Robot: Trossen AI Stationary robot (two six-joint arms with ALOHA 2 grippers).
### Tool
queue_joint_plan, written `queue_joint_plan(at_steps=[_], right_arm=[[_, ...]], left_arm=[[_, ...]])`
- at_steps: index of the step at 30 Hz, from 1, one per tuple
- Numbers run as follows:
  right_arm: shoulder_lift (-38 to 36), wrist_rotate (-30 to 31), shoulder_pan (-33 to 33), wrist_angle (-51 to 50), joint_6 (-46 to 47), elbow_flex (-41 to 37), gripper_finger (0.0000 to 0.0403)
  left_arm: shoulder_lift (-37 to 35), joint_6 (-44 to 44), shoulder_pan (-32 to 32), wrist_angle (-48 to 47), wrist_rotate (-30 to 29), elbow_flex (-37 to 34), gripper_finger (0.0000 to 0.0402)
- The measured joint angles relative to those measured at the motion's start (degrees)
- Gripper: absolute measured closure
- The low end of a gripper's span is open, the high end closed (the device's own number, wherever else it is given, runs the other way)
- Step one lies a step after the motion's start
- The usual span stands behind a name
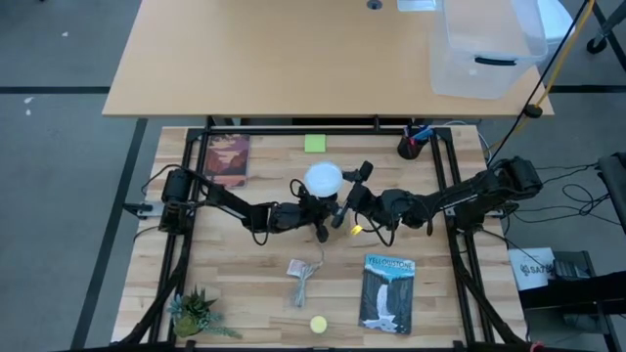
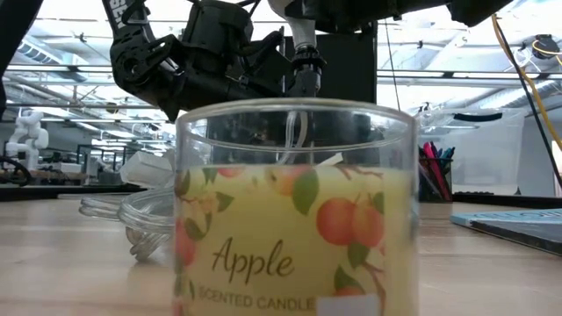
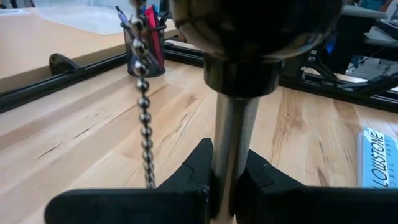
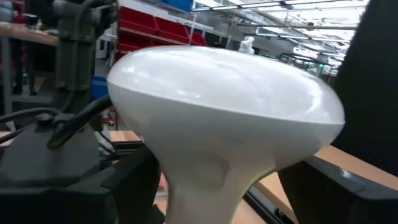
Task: Screw lightbulb
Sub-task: Remove the white lightbulb from the brown lamp
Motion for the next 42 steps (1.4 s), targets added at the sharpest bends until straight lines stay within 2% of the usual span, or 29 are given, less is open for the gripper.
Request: queue_joint_plan(at_steps=[7, 12, 27, 33, 37, 42], right_arm=[[-0.07, -3.33, -0.47, -1.66, -1.98, -0.06, 0.0160], [-1.41, -6.86, -1.73, -5.23, -1.26, -0.06, 0.0173], [-8.82, -35.52, -10.49, -18.83, 2.50, -0.06, 0.0181], [-8.87, -50.67, -15.03, -19.69, 1.11, -0.06, 0.0188], [-8.78, -62.51, -17.94, -19.35, 0.73, -0.06, 0.0188], [-8.72, -69.60, -19.94, -18.87, 1.06, -0.06, 0.0188]], left_arm=[[-0.02, 1.24, 0.10, -0.14, 2.45, -0.13, 0.0372], [-0.09, 2.61, 0.17, -0.14, 7.15, -0.16, 0.0372], [-0.13, 7.29, 0.34, -0.04, 18.71, -0.02, 0.0373], [-0.13, 9.43, 0.38, -0.14, 24.43, -0.04, 0.0373], [-0.13, 10.11, 0.40, -0.21, 30.84, 0.00, 0.0373], [-0.13, 10.57, 0.45, -0.19, 35.47, 0.02, 0.0373]])
